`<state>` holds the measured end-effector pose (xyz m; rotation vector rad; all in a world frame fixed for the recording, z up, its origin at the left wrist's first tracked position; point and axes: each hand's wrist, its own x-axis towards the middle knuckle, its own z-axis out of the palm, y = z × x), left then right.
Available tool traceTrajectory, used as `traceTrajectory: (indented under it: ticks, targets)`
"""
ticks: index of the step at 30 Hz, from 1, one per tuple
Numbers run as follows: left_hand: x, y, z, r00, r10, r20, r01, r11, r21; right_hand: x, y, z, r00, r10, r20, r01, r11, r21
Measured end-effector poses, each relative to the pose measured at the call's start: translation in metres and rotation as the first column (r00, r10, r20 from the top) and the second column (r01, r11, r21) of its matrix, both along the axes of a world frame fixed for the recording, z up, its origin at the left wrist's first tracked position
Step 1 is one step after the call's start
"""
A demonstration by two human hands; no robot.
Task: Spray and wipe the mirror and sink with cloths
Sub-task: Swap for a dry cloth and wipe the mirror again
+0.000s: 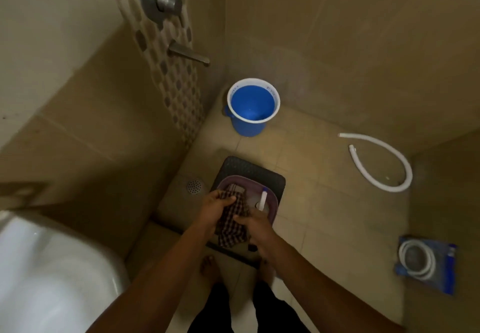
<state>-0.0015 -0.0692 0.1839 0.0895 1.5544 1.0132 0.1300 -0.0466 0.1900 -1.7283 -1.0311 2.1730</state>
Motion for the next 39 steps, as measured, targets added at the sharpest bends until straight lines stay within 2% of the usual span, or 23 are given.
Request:
traceTrajectory:
  ticks: [6,9,12,17,20,24,28,33,36,39]
  targets:
    - [0.012,0.003,-0.042,0.979,-0.159,-0.130,0.158,0.987,-0.020,0.014,-0.006,-0.026,0.971,0.103,0.215,-0.139,0.977,0.163]
    - [0.011,0.012,-0.058,0.983,-0.138,-0.122,0.134,0.990,-0.035,0.016,-0.005,-0.040,0.965,0.054,0.256,-0.102,0.978,0.180]
    - [0.002,0.025,-0.084,0.964,-0.142,-0.226,0.124,0.988,-0.092,0.017,-0.006,-0.059,0.962,-0.018,0.273,-0.032,0.984,0.176]
    - [-0.007,0.037,-0.151,0.835,-0.410,-0.367,0.307,0.901,-0.307,0.017,-0.013,-0.081,0.953,-0.035,0.302,-0.021,0.983,0.180]
    - [0.001,0.049,-0.156,0.750,-0.498,-0.435,0.383,0.863,-0.328,0.021,-0.021,-0.090,0.940,-0.012,0.340,-0.052,0.983,0.178]
    - [0.006,0.062,-0.174,0.637,-0.580,-0.507,0.408,0.812,-0.417,0.029,-0.028,-0.098,0.929,0.019,0.369,-0.099,0.975,0.198]
    - [0.009,0.074,-0.182,0.502,-0.701,-0.507,0.416,0.710,-0.569,0.033,-0.029,-0.102,0.934,0.023,0.356,-0.098,0.976,0.194]
    - [0.015,0.077,-0.191,0.327,-0.771,-0.547,0.437,0.637,-0.635,0.038,-0.030,-0.115,0.945,-0.049,0.322,-0.007,0.986,0.168]
    - [0.022,0.073,-0.189,0.317,-0.774,-0.548,0.461,0.631,-0.624,0.040,-0.031,-0.118,0.947,-0.087,0.309,0.038,0.986,0.161]
    - [0.021,0.070,-0.184,0.360,-0.753,-0.551,0.473,0.656,-0.588,0.040,-0.030,-0.117,0.950,-0.088,0.300,0.039,0.985,0.165]
